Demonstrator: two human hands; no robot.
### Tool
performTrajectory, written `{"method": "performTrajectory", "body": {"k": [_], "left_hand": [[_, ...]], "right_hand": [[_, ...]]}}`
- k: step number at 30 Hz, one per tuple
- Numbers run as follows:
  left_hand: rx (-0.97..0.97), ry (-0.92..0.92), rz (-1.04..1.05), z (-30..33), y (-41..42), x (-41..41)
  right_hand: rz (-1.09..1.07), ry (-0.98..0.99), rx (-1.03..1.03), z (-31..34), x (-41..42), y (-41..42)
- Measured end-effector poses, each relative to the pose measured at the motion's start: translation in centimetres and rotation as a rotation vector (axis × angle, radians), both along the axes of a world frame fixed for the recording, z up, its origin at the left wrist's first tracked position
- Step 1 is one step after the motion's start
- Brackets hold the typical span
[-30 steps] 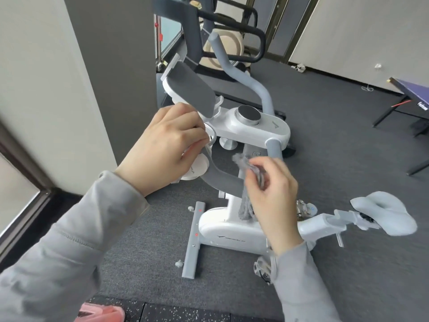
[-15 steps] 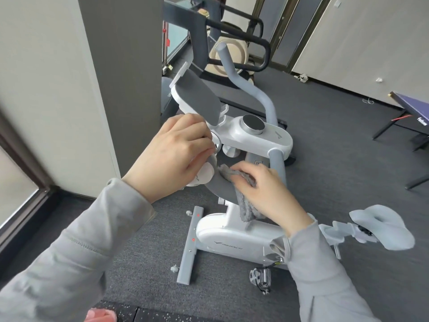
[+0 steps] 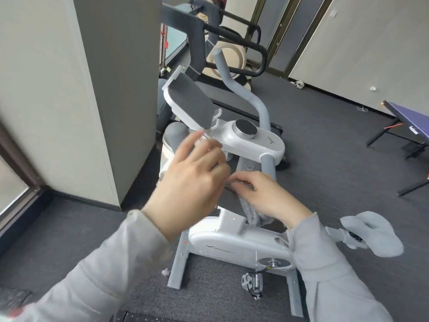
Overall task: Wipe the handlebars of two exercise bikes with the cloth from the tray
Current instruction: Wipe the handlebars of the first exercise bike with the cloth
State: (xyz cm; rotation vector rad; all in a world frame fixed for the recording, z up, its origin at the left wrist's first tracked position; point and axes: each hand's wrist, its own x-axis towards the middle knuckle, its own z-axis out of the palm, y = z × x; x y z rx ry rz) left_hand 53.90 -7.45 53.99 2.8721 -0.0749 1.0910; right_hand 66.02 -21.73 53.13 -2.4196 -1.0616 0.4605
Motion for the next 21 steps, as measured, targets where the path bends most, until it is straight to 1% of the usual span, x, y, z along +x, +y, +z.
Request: {"method": "performTrajectory", "body": {"k": [4,6,9,11,16,21], "left_hand": [[-0.064,0.098,0.022,-2.4,-3.2,0.7],[-0.073,0.141,0.078,-3.4,-4.2,1.1],[-0.093,0.202,0.168,-4.2,-5.5,1.8],[-0.113,0.241,0.229,-4.4,-6.0,2.0],[-0.169,0.258,0.307,-4.4,-6.7,2.3],[-0.204,0.234,0.342,-4.5,-7.2,2.4]], "right_hand": [[0.038,-0.075,-0.070,-0.4,0.6,-2.3],[0.072,-0.133,-0.079,-0.8,0.8,-3.4],[0.184,-0.290,-0.114,-1.1,1.4,-4.7],[0.219,-0.321,-0.113,-1.2,2.1,-5.4],[0.334,-0.376,-0.140,-1.6,5.2,-6.5],[0.400,-0.442,-0.059,-2.0,8.4,-6.6]]}}
